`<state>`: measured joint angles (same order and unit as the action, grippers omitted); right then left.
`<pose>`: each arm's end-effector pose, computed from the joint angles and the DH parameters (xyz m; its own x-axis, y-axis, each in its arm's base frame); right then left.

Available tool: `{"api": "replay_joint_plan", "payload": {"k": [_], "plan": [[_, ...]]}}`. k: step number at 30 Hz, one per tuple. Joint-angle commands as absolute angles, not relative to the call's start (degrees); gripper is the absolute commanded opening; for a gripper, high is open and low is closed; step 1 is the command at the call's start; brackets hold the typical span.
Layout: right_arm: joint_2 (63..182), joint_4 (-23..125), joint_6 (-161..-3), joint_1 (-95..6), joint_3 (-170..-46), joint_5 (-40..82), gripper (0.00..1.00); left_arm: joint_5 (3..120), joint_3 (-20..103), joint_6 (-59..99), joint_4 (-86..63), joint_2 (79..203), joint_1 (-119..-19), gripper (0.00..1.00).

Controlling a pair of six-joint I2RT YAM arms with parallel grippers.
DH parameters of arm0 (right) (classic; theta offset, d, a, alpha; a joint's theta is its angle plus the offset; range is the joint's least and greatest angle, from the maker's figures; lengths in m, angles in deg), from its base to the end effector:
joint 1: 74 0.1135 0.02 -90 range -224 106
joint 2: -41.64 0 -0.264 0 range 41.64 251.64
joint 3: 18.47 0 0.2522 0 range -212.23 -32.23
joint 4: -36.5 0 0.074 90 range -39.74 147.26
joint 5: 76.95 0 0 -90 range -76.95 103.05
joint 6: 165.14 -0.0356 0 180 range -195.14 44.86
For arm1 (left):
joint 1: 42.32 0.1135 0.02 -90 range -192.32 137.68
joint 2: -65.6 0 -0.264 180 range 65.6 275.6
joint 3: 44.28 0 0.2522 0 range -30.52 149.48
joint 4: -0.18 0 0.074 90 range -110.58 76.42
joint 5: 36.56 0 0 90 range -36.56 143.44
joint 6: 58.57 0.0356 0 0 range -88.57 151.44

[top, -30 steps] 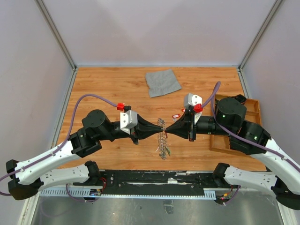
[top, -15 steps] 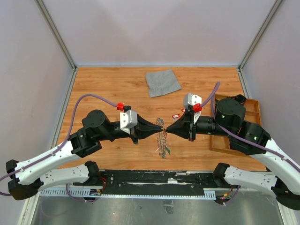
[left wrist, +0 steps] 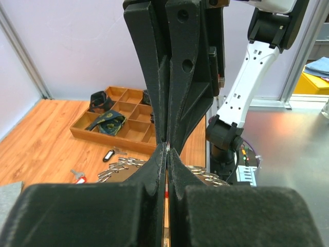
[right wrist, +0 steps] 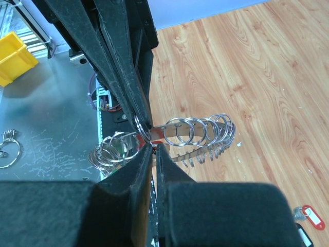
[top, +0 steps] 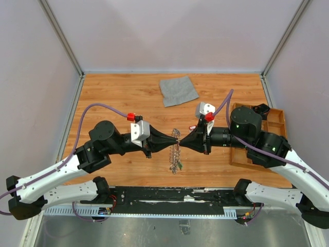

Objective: Put the keys on the keyring

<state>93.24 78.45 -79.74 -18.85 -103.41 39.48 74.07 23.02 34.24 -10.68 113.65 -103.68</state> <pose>0.0849 0.1497 0.4432 -0.1644 -0.1104 -0.9802 -0.9763 0.1599 0.1457 0.0790 -0.1708 0.4087 0.1183 -0.1209 -0.9856 0.9838 0.1488 0.0998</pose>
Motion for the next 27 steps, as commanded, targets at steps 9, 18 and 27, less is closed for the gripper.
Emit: {"api": "replay_joint_plan", "payload": {"k": [9,18,27], "plan": [[86.7,74.4,-74.0,-18.2,-101.6,37.6,0.28,74.1,23.0,33.8,-4.2,111.4,-104.2,0.0],[86.6,63.9,-70.1,-18.2,-99.6,44.4,0.25,75.3,21.4,29.3,1.5,110.5,-104.2,0.01],[88.5,61.0,-70.3,-18.2,-99.5,47.8,0.27,76.3,20.7,27.2,4.7,110.2,-104.2,0.0]]}}
